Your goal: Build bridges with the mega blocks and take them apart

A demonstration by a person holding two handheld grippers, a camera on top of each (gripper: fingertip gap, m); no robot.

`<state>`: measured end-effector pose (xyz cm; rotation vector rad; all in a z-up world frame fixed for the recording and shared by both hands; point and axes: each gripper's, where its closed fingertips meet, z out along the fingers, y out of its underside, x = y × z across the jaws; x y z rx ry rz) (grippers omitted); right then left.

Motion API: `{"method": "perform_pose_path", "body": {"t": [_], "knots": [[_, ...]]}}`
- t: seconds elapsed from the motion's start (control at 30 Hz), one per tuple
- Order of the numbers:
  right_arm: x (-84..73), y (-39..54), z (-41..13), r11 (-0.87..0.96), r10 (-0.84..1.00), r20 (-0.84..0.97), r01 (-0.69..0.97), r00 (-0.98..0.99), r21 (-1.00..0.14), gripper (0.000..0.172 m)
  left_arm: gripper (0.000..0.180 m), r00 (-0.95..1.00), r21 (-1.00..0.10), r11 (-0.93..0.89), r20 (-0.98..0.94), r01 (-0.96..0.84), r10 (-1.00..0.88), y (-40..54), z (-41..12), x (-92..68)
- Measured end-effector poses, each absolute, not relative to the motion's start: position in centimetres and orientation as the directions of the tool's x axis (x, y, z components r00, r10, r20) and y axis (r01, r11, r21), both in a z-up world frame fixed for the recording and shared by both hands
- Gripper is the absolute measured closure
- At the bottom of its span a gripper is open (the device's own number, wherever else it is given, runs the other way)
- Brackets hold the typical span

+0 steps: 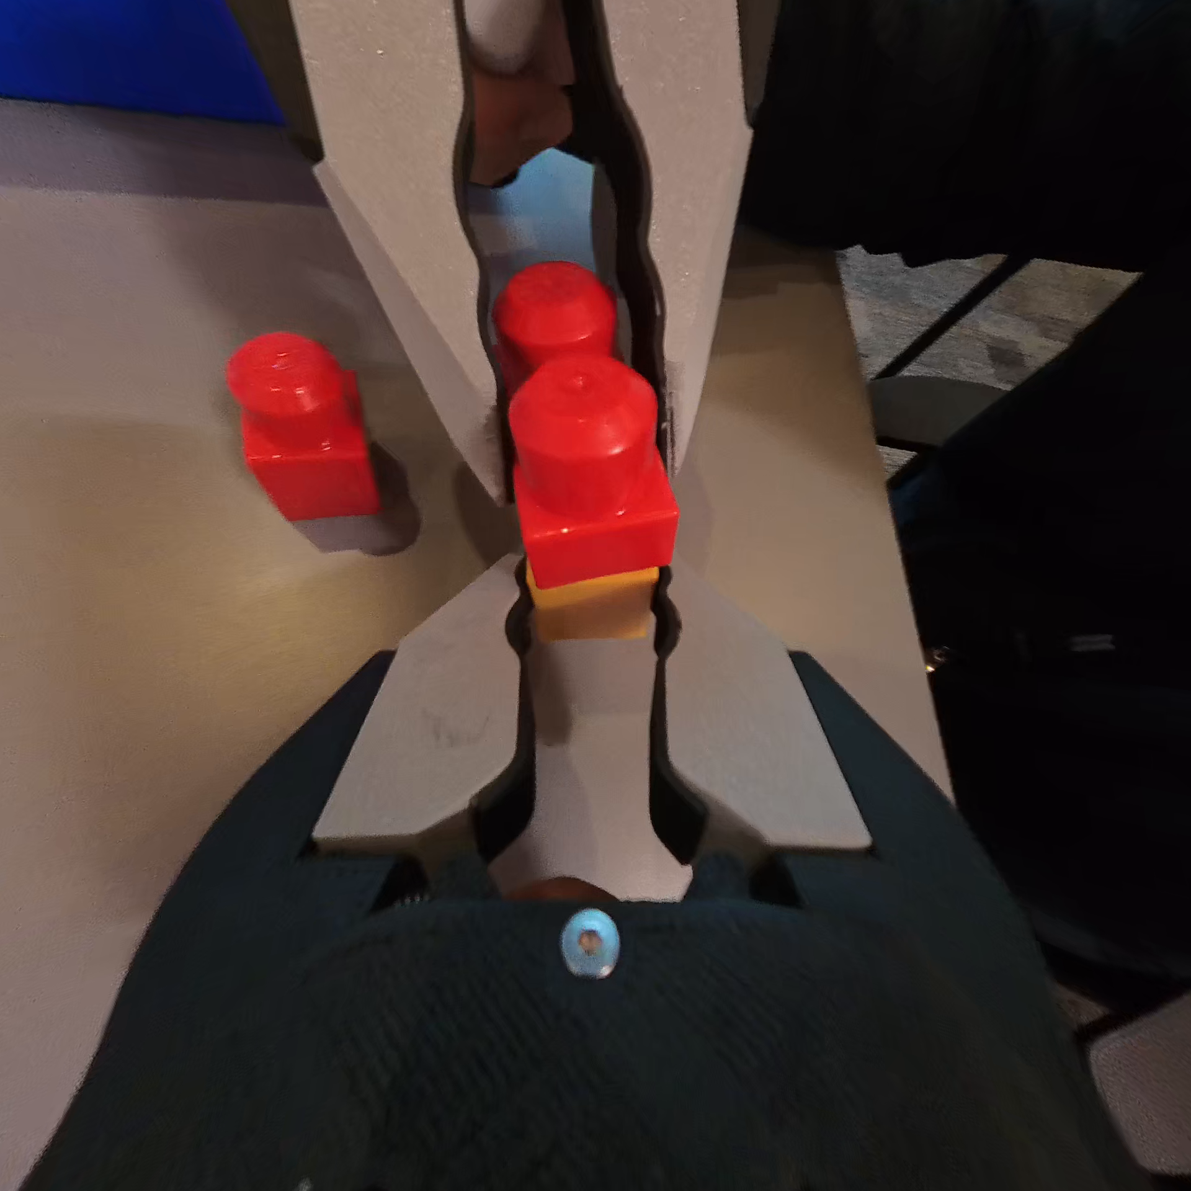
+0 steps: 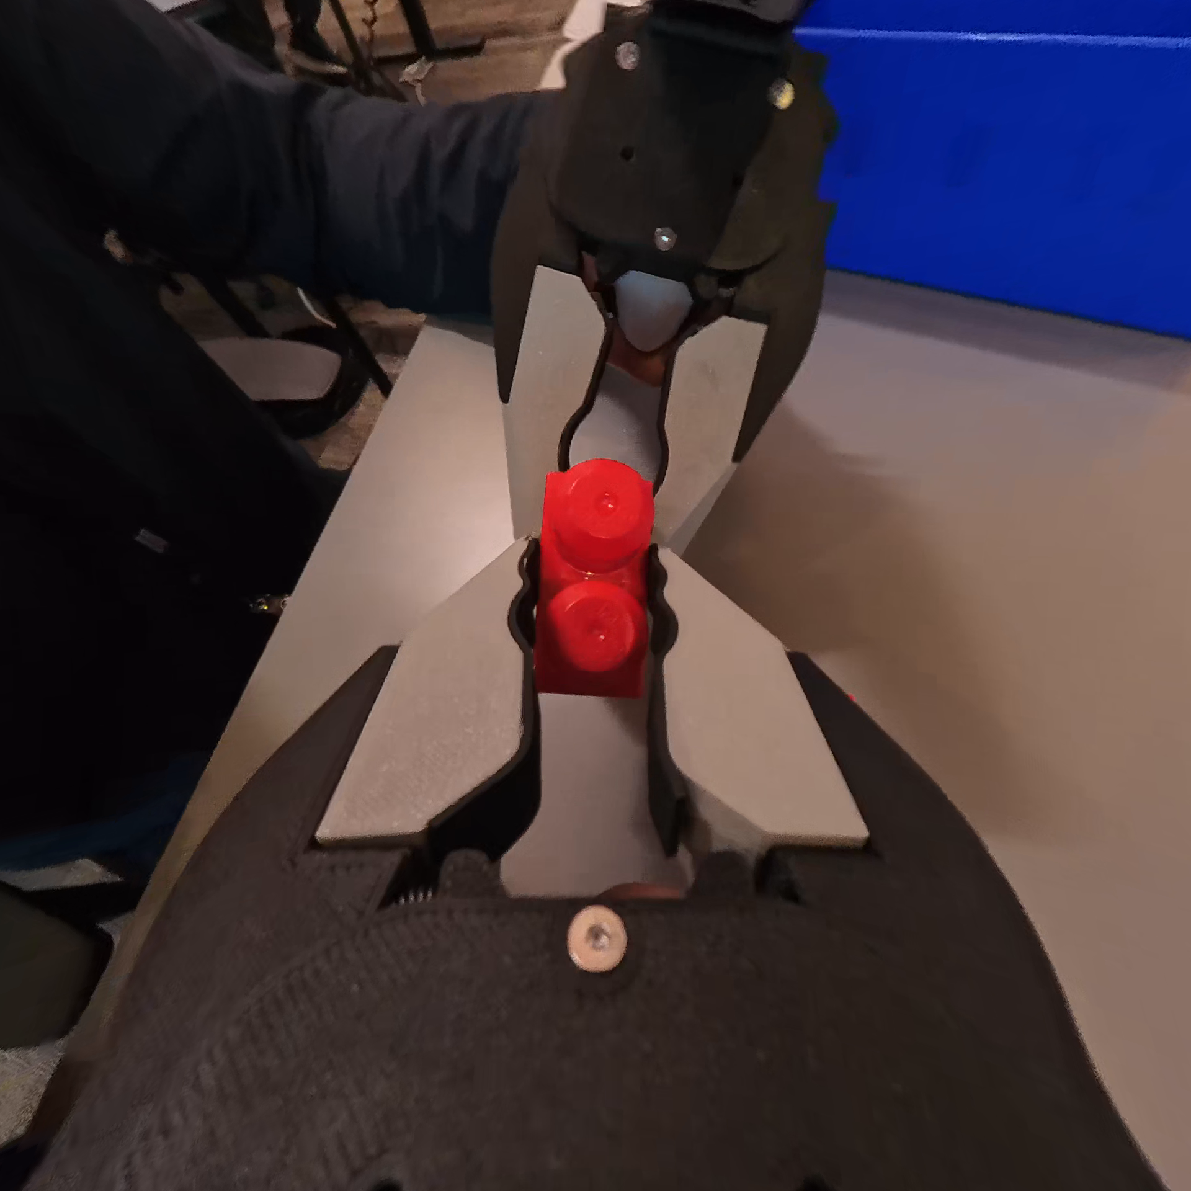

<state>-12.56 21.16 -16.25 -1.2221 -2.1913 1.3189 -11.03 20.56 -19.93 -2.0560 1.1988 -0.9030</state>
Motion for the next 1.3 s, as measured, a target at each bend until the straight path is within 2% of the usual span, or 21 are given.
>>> {"method": "perform_pose_path", "body": {"t": [0.07,0.37,0.6,0.73,0.9,1.1,1.3], "knots": [[-12.4,20.9,-16.3,0.219,0.784,-0.161,0.509,-0.6,-0.832,0.142,0.147,0.355,-0.754,-0.419,0.261,-0.505,-0.898,20.3,-20.1,-10.8],[-12.4,21.9,-18.1,0.097,0.841,-0.312,0.69,-0.442,-0.718,0.141,0.148,0.451,-0.697,-0.446,0.194,-0.562,-0.871,21.7,-22.0,-11.0],[-12.6,22.6,-19.4,0.122,0.897,-0.253,0.753,-0.362,-0.647,0.141,0.147,0.504,-0.659,-0.45,0.123,-0.603,-0.855,22.5,-23.1,-11.9],[-12.8,22.9,-19.1,0.091,0.909,-0.251,0.746,-0.333,-0.659,0.142,0.147,0.514,-0.678,-0.466,0.149,-0.569,-0.845,22.7,-22.6,-11.9],[-13.3,23.0,-19.1,0.171,0.92,-0.145,0.706,-0.363,-0.687,0.142,0.147,0.518,-0.671,-0.428,0.077,-0.605,-0.852,23.0,-22.8,-12.5],[-14.0,22.2,-17.6,0.132,0.897,-0.173,0.621,-0.406,-0.773,0.142,0.147,0.479,-0.725,-0.419,0.139,-0.547,-0.866,22.6,-21.4,-12.0],[-12.8,21.0,-17.0,0.127,0.853,-0.252,0.648,-0.458,-0.751,0.141,0.148,0.395,-0.744,-0.423,0.231,-0.517,-0.889,20.9,-20.4,-10.7]]}}
